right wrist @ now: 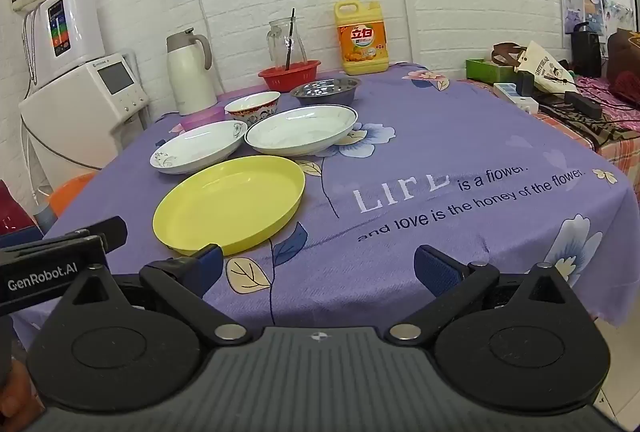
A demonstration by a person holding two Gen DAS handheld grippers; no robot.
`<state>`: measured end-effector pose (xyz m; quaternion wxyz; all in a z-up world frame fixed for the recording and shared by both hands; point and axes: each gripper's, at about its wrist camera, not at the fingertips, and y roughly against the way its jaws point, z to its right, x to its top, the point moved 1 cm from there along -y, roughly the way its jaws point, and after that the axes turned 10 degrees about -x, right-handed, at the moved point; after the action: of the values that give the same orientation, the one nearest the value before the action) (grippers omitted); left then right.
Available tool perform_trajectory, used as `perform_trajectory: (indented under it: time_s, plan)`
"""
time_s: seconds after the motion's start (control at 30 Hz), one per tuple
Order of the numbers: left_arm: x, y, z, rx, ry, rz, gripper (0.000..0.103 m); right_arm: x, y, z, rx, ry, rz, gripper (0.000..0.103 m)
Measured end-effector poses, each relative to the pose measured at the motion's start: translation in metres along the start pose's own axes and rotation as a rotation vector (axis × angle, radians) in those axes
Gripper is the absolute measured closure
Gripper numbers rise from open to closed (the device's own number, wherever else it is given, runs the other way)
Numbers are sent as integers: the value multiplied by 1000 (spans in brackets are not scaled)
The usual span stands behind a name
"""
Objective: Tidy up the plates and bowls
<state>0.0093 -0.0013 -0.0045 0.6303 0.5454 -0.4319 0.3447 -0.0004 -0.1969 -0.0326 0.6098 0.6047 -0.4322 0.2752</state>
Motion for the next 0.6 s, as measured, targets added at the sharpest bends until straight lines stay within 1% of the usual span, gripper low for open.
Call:
perform_trajectory:
  time_s: [0.6]
  plan:
    - [1, -1, -1, -6, 8, -5, 0, 0, 0, 0, -1, -4, -6, 0]
